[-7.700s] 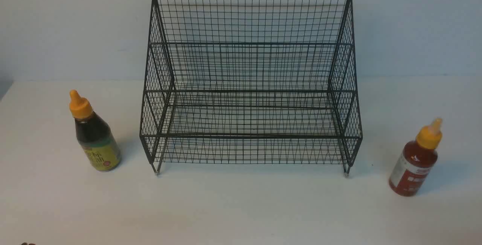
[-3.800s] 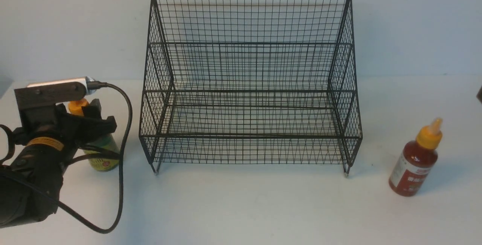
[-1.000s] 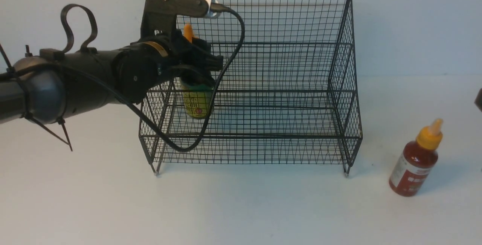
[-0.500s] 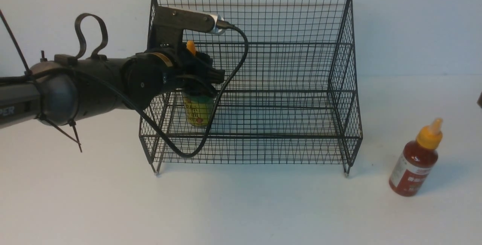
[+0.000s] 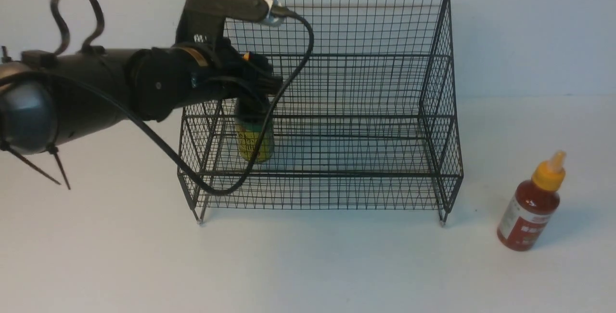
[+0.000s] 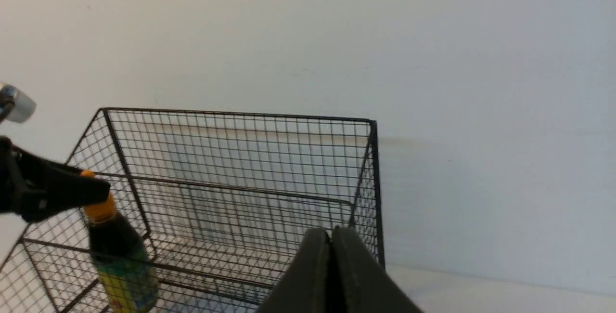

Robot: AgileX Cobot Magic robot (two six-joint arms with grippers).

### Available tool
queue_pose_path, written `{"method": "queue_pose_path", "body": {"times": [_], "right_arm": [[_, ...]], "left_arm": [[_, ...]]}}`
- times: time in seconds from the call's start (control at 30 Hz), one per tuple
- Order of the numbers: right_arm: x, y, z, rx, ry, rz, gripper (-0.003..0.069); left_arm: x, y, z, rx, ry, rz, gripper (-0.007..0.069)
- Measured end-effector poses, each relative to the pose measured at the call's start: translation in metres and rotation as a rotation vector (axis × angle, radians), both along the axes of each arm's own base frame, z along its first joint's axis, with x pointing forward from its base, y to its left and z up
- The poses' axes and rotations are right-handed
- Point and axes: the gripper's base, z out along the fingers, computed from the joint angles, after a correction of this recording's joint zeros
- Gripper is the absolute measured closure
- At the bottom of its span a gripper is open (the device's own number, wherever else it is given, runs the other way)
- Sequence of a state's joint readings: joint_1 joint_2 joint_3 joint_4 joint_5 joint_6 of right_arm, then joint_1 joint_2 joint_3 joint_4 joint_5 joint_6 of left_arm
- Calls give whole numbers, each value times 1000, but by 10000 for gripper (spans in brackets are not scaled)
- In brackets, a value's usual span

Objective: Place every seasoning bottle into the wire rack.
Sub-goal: Use the right arm to grab the condiment bottle closest to it

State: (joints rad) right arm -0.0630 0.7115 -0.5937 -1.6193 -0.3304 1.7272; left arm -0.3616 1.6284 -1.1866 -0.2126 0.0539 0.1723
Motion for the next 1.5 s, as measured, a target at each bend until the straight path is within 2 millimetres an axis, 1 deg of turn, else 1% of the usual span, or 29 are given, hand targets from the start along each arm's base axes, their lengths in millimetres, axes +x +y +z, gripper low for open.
{"method": "queue_pose_path", "body": {"times": [0.07,0.17,0.2,0.23,0.27,0.3,0.37,0.4,0.43,0.5,0.53,0.57,0.6,0.7,0.73,0.8,0.83,0.87,0.93,1.03,1.1,1.17,1.2,1.27,1.33,1.37,1.4,1.43,1.5], "right_arm": [[3,4,4,37,52,54,673],[8,11,0,78,136,139,673],[11,13,-3,84,171,169,673],[12,14,-4,84,181,177,673],[16,15,-9,86,212,193,673],[18,14,-10,61,204,193,673],[20,12,-10,-14,162,169,673],[22,7,-9,-117,103,129,673],[22,6,-8,-146,87,114,673],[22,-1,-4,-287,7,38,673],[20,-8,1,-424,-64,-37,673],[19,-13,4,-498,-97,-87,673],[18,-14,5,-534,-113,-97,673],[11,-28,14,-790,-193,-263,673],[8,-34,18,-890,-210,-325,673],[6,-40,20,-973,-207,-397,673],[5,-42,21,-984,-202,-419,673],[4,-50,22,-1033,-174,-503,673],[2,-60,17,-990,-99,-606,673],[-3,-72,4,-799,44,-721,673],[-9,-77,-17,-440,263,-805,673],[-11,-74,-31,-239,406,-809,673],[-12,-70,-37,-156,471,-788,673],[-11,-53,-52,4,626,-657,673],[-9,-39,-55,43,679,-526,673],[-9,-30,-56,34,688,-429,673],[-9,-29,-56,35,688,-411,673],[-7,-16,-53,54,660,-281,673],[-4,-7,-47,18,575,-175,673]], "left_arm": [[-12,4,21,-11,-34,-6,275],[-35,11,50,-15,-51,-28,357],[-48,15,61,-9,-39,-42,419],[-52,16,64,-4,-34,-48,439],[-77,23,79,32,11,-80,548],[-87,27,84,56,30,-91,588],[-105,34,92,98,51,-105,617],[-118,39,99,119,52,-108,624],[-120,40,99,125,58,-108,627],[-141,49,105,130,52,-97,629],[-159,57,109,116,29,-82,629],[-171,62,109,107,13,-74,629],[-174,63,108,103,12,-72,629],[-211,78,98,71,-22,-55,629],[-225,83,88,62,-23,-51,629],[-246,91,80,43,-50,-46,629],[-247,92,77,43,-45,-45,629],[-265,98,66,30,-71,-43,629],[-278,103,61,17,-98,-40,629],[-292,109,56,-5,-137,-36,629],[-302,112,57,-30,-195,-33,629],[-305,114,60,-43,-232,-31,629],[-305,114,61,-47,-239,-30,629],[-305,114,61,-50,-243,-29,629],[-305,114,61,-54,-241,-28,629],[-305,114,61,-58,-239,-27,629],[-305,114,61,-58,-239,-27,629],[-305,114,61,-62,-238,-26,629],[-305,114,61,-67,-237,-24,629]]}}
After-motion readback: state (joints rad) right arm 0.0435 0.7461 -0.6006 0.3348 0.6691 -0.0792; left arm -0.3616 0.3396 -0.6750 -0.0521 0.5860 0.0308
